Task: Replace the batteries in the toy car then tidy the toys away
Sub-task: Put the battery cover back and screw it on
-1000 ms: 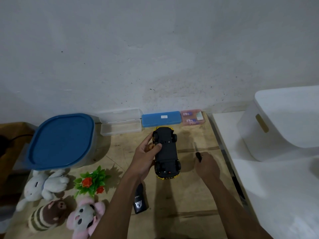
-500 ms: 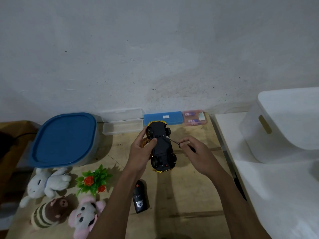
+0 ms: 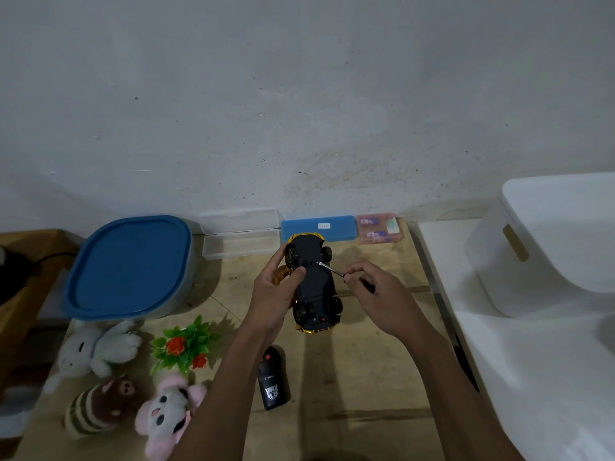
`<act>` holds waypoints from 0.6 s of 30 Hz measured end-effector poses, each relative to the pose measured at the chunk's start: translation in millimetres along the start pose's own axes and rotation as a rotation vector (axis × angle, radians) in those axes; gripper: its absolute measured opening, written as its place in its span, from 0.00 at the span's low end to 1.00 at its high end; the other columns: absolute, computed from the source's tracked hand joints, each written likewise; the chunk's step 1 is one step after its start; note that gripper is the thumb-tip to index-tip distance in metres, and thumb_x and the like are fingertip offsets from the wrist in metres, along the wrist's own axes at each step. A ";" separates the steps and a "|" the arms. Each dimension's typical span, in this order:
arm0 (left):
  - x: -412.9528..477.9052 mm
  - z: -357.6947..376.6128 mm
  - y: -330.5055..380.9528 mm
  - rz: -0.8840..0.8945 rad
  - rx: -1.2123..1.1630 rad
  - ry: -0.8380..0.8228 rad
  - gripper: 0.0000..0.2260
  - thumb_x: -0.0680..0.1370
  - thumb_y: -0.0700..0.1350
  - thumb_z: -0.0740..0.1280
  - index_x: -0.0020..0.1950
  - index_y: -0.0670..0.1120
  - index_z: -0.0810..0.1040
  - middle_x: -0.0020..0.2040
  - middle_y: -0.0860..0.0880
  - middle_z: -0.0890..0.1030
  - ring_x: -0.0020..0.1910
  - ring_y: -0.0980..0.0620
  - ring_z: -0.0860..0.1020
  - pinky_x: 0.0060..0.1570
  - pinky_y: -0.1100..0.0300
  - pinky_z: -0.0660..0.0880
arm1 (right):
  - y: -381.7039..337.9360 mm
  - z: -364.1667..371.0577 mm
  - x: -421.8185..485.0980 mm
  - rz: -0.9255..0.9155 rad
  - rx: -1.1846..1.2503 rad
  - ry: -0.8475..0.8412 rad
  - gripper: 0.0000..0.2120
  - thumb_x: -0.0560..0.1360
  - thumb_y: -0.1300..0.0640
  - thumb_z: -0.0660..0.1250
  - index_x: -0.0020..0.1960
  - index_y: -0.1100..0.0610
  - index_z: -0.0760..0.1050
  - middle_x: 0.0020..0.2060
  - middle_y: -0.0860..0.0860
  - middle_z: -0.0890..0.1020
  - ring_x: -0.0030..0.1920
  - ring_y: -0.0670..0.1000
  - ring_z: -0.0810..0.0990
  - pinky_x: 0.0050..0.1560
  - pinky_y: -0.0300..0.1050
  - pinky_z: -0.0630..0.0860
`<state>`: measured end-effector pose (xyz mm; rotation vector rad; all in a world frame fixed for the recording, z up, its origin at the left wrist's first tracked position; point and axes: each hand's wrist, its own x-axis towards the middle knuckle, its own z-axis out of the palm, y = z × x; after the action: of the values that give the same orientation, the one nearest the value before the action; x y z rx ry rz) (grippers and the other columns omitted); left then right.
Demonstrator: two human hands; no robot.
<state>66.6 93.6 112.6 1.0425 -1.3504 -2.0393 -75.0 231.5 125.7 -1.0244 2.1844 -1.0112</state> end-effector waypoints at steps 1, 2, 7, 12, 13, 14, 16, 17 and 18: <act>-0.1 -0.2 -0.2 0.001 -0.001 0.001 0.26 0.79 0.37 0.68 0.75 0.54 0.69 0.60 0.41 0.82 0.52 0.48 0.83 0.50 0.48 0.82 | -0.2 0.1 0.0 0.000 -0.003 0.002 0.05 0.79 0.45 0.61 0.52 0.43 0.75 0.29 0.39 0.75 0.30 0.37 0.73 0.32 0.37 0.63; -0.2 -0.1 -0.2 0.001 -0.004 0.002 0.26 0.79 0.37 0.68 0.75 0.54 0.69 0.60 0.41 0.82 0.53 0.47 0.83 0.51 0.47 0.82 | -0.2 0.2 0.1 0.000 -0.005 0.003 0.05 0.79 0.45 0.61 0.52 0.43 0.75 0.28 0.38 0.75 0.30 0.37 0.73 0.32 0.37 0.62; 0.4 -0.3 -1.3 -0.002 -0.001 0.001 0.26 0.79 0.37 0.68 0.75 0.54 0.69 0.59 0.42 0.82 0.52 0.48 0.84 0.50 0.49 0.81 | -2.2 -1.7 -0.3 0.007 -0.023 -0.002 0.05 0.79 0.45 0.61 0.52 0.43 0.75 0.30 0.40 0.75 0.30 0.37 0.73 0.33 0.37 0.65; -0.5 -1.3 -2.9 0.024 0.075 0.008 0.25 0.79 0.37 0.68 0.73 0.56 0.71 0.57 0.45 0.84 0.54 0.46 0.83 0.50 0.51 0.81 | -7.9 -6.9 1.4 0.048 -0.069 -0.017 0.04 0.78 0.45 0.63 0.49 0.41 0.76 0.42 0.40 0.81 0.44 0.41 0.78 0.45 0.45 0.76; -0.8 -1.5 -3.1 0.028 0.090 0.010 0.25 0.78 0.37 0.68 0.73 0.56 0.71 0.56 0.47 0.84 0.56 0.44 0.82 0.53 0.49 0.81 | -10.1 -8.5 1.5 0.056 -0.081 -0.023 0.04 0.78 0.45 0.63 0.49 0.42 0.76 0.44 0.40 0.81 0.46 0.41 0.78 0.46 0.45 0.76; -0.9 -1.9 -3.5 0.033 0.105 0.013 0.26 0.78 0.37 0.69 0.73 0.56 0.72 0.55 0.49 0.85 0.57 0.44 0.82 0.55 0.47 0.80 | -12.5 -10.3 1.6 0.063 -0.093 -0.033 0.04 0.78 0.46 0.63 0.48 0.43 0.76 0.44 0.40 0.80 0.46 0.41 0.77 0.45 0.44 0.76; -1.8 -1.8 -3.1 0.045 0.140 0.011 0.25 0.78 0.37 0.69 0.70 0.59 0.73 0.53 0.53 0.85 0.58 0.45 0.82 0.58 0.46 0.79 | -17.4 -13.9 2.2 0.077 -0.118 -0.052 0.05 0.77 0.46 0.64 0.46 0.45 0.77 0.42 0.40 0.80 0.45 0.41 0.78 0.42 0.42 0.74; -2.7 -1.4 -2.8 0.054 0.161 0.004 0.24 0.78 0.37 0.69 0.67 0.61 0.74 0.52 0.55 0.86 0.56 0.48 0.82 0.58 0.48 0.79 | -19.7 -15.7 2.8 0.080 -0.133 -0.056 0.05 0.77 0.46 0.64 0.45 0.45 0.76 0.41 0.40 0.80 0.44 0.41 0.78 0.42 0.42 0.74; -3.7 -1.0 -2.3 0.065 0.182 -0.004 0.24 0.78 0.37 0.69 0.65 0.64 0.74 0.51 0.56 0.86 0.55 0.51 0.83 0.57 0.50 0.79 | -21.6 -17.4 3.5 0.080 -0.155 -0.058 0.06 0.77 0.46 0.64 0.44 0.46 0.76 0.40 0.39 0.79 0.43 0.42 0.77 0.41 0.43 0.73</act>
<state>69.6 96.7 111.5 1.0560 -1.5745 -1.9009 -80.2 226.4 152.7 -1.0118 2.2650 -0.7775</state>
